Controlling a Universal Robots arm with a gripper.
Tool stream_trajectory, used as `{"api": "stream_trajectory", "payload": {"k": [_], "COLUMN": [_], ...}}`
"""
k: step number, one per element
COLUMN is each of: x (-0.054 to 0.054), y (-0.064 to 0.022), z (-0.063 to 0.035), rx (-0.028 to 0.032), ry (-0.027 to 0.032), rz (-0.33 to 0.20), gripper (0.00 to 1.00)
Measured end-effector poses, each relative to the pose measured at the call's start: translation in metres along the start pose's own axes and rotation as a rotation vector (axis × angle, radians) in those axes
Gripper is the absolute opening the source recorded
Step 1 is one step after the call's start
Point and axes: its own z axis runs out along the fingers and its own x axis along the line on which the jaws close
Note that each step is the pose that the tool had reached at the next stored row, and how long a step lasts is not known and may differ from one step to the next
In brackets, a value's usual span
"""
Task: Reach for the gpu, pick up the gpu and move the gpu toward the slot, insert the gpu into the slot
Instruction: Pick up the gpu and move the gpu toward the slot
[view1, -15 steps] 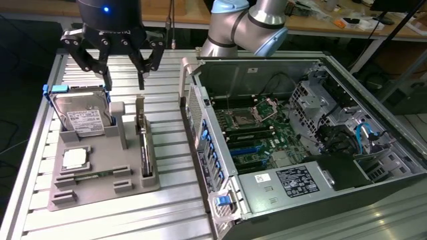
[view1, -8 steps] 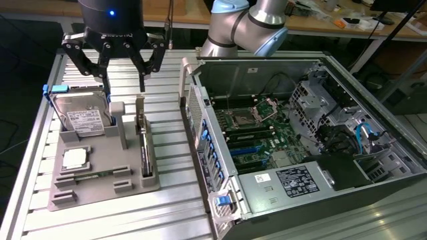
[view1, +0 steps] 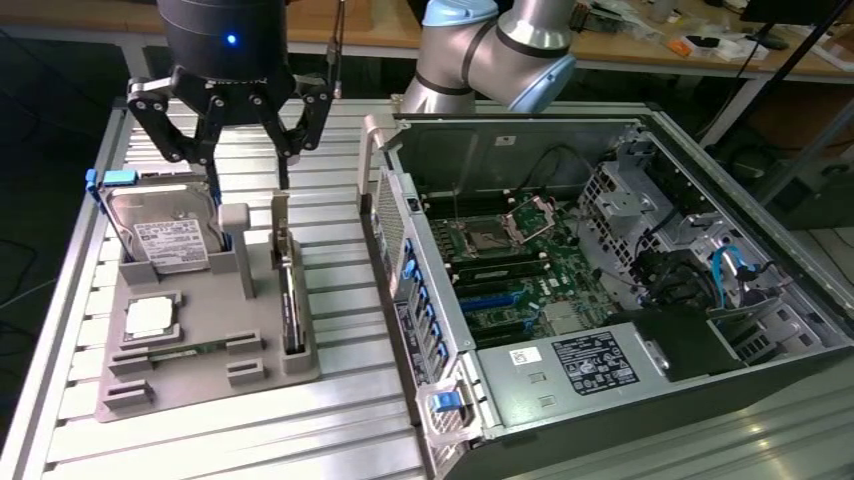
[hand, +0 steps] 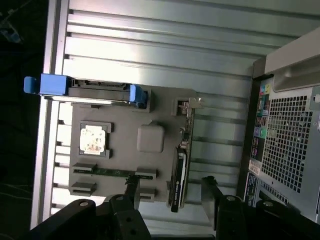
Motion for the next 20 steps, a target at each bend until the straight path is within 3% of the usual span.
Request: {"api": "stream_trajectory", "payload": {"k": [3, 13, 20], "x": [0.0, 0.0, 0.0], "y": [-0.0001, -0.0001, -0.0008], "z": [0.0032, 0.0161, 0.0284], "rx": [0.0046, 0.004, 0.0048], "ry": [0.0002, -0.0017, -0.0017], "rz": [-0.008, 0.086, 0.098], "gripper": [0.61, 0.61, 0.61]}}
